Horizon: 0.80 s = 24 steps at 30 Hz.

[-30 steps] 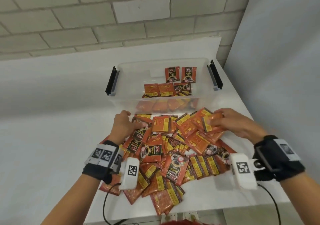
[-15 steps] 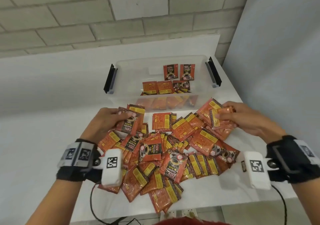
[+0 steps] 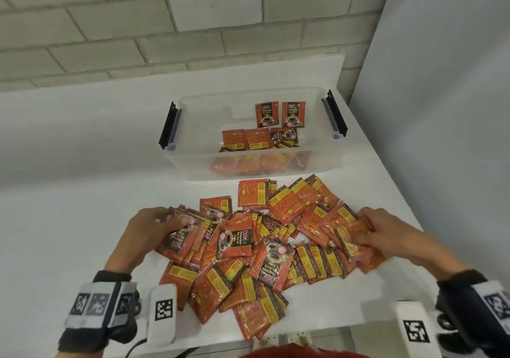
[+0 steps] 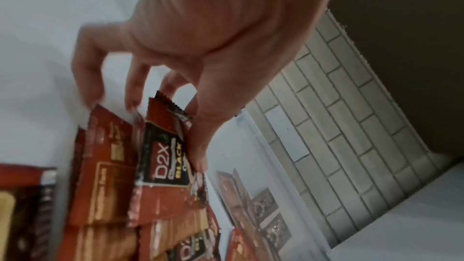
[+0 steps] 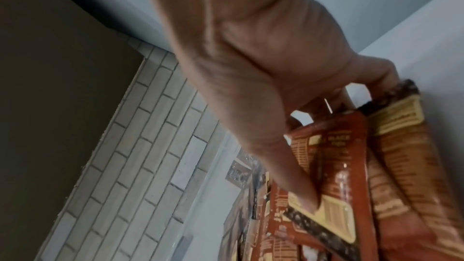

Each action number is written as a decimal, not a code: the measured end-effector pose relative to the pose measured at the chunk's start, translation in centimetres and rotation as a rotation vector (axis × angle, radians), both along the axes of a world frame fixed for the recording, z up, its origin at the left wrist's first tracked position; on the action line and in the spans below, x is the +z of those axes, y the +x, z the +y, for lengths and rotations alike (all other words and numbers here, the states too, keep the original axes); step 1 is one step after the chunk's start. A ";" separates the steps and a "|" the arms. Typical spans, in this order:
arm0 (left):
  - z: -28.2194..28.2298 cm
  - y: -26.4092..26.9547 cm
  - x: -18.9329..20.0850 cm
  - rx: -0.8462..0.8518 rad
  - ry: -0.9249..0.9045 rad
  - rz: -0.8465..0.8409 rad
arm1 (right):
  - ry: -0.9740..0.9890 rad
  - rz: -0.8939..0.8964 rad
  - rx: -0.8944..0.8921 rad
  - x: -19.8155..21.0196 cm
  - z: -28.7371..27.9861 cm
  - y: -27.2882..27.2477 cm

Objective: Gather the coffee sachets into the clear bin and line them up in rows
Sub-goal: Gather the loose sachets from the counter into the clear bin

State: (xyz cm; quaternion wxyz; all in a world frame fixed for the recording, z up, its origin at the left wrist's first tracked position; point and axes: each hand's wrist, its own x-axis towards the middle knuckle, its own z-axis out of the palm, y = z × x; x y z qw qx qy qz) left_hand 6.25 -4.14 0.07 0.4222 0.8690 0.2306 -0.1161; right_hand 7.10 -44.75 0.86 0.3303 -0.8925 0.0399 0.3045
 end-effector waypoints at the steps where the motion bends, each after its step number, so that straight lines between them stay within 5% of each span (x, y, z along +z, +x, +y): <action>1: 0.0 0.2 0.0 0.016 -0.034 0.000 | 0.000 0.002 -0.016 0.1 0.0 0.0; 15: -1.3 2.1 6.2 0.021 -0.425 -0.333 | 0.348 -0.152 -0.375 5.2 -1.9 1.7; 19: -2.9 2.4 6.2 -0.033 -0.544 -0.238 | 0.480 -0.078 -0.301 5.7 -0.6 1.9; 24: -5.1 2.8 2.7 -0.073 -0.425 -0.145 | 0.374 0.082 -0.119 2.6 2.4 1.7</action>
